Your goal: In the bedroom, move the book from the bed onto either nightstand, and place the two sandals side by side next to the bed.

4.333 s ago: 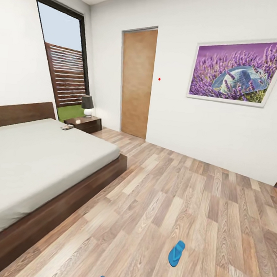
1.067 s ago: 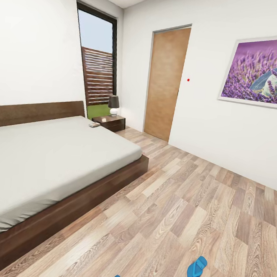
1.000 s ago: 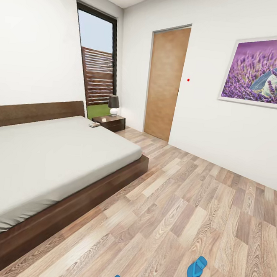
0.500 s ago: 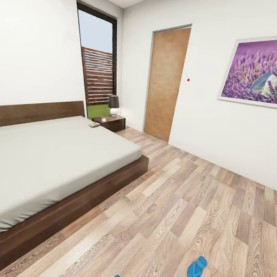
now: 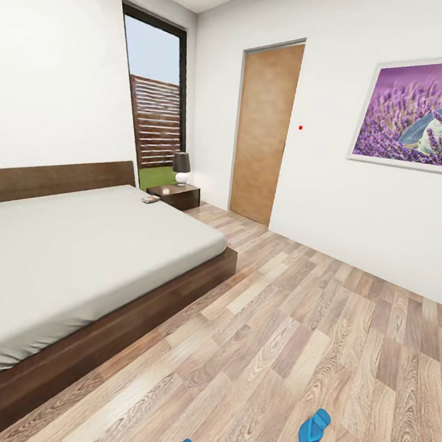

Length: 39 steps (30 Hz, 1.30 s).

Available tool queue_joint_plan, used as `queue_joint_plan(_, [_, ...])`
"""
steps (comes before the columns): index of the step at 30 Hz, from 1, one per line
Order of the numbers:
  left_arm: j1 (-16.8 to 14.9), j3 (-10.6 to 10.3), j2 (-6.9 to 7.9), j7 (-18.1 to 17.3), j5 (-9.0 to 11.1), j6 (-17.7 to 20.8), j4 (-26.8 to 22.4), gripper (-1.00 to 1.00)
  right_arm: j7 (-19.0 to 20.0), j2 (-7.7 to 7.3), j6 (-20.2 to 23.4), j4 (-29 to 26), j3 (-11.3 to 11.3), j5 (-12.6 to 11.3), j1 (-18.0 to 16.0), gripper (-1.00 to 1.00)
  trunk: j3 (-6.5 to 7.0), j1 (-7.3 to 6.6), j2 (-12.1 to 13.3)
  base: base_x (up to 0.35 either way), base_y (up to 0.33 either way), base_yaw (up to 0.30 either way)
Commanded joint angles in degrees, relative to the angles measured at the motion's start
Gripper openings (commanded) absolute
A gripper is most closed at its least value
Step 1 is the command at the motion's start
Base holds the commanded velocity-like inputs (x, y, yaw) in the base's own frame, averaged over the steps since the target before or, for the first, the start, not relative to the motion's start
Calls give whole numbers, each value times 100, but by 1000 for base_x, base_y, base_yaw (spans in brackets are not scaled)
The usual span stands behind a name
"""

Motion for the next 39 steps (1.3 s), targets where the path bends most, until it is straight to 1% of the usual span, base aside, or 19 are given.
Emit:
queue_joint_plan(1, [-15,5,18,-43,-4,53,-39,100,-25,0,23,-12,15,8,-1,100,-6,0,-3,0,0,0])
queue_joint_plan(4, [-98,-3,42,-87,-21,193,-150,100,-22,-2,-24,-10,46,12,-1,100,-6,0,-3,0,0,0])
queue_joint_plan(8, [-173,-21,51,-107,-20,351,-236,100,-26,-11,-180,-4,235,9,-1,100,-6,0,-3,0,0,0])
queue_joint_plan(11, [-199,-26,53,-117,-17,389,-271,100,-40,-20,-350,0,353,4,-1,100,-6,0,-3,0,0,0])
queue_joint_plan(13, [-212,-14,60,-138,-5,335,-291,100,-58,-28,-459,1,403,-3,-1,100,-6,0,-3,4,0,0])
queue_joint_plan(20, [-225,-7,62,-134,-19,51,-270,100,-59,-49,-567,7,432,-29,-2,100,-7,0,-3,124,-48,26])
queue_joint_plan(25, [-230,-2,58,-137,-18,-9,-270,100,-53,-49,-585,15,448,-20,-2,100,-14,0,-3,118,-82,107])
queue_joint_plan(34, [-233,-2,58,-147,-16,-45,-272,100,-39,-38,-599,55,471,-11,-1,100,-18,0,-3,28,-21,51])
queue_joint_plan(39, [-234,-4,56,-148,-16,-49,-271,100,-36,-25,-604,65,477,-10,2,100,-19,0,-3,5,-4,164])
